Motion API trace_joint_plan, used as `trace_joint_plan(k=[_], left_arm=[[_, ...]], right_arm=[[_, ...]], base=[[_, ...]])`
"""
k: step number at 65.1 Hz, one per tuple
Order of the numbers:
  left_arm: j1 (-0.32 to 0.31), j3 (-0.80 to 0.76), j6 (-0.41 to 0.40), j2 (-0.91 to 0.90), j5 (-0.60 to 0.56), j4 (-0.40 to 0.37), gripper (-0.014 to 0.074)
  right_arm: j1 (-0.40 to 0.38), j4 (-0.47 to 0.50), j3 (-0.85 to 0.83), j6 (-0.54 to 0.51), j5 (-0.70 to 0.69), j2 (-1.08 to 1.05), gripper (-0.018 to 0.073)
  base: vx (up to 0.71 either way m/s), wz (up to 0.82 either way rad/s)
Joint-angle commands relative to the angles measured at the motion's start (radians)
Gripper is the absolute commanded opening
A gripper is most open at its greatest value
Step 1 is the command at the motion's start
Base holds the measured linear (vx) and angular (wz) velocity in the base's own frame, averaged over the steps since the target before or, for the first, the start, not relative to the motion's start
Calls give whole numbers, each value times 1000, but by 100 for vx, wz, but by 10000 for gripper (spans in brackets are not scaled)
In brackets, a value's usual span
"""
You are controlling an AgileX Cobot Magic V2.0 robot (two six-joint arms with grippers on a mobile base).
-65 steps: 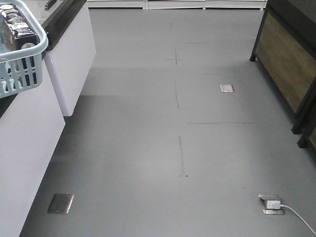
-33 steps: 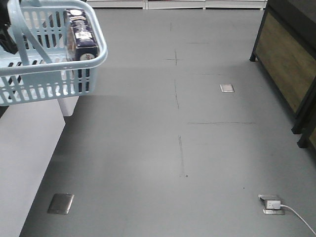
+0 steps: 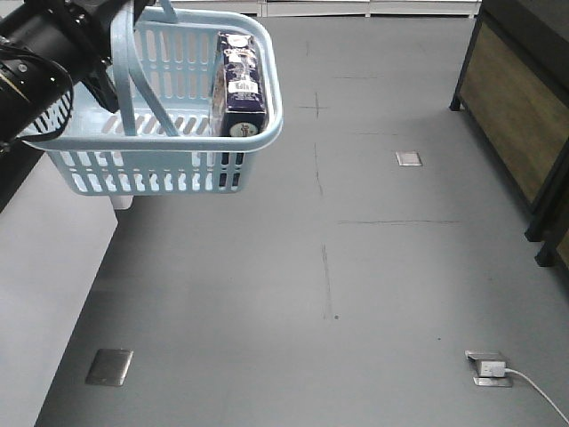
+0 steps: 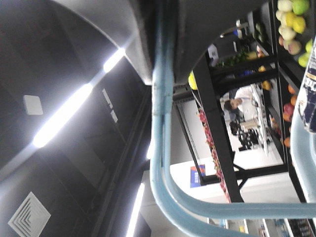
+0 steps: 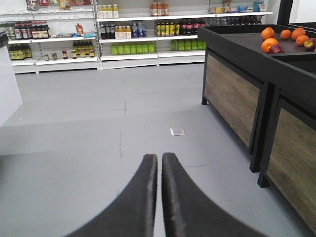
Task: Left arm holds basket, right arm returns cookies
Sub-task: 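Lift the basket with the cookie box up with the left gripper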
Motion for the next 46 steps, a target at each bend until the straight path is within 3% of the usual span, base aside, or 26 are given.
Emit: trace_joint_plan(k=[1, 22, 46], left_arm=[[-41, 5, -3, -50, -124, -117, -3], [-118, 167, 44, -56, -290, -224, -3], [-142, 344, 104, -183, -284, -269, -3]], right_arm=[[-4, -8, 18, -5, -71, -13, -6], [-4, -8, 18, -5, -71, -13, -6], [-4, -8, 18, -5, -71, -13, -6]], base=[[0, 0], [0, 0], [0, 0]])
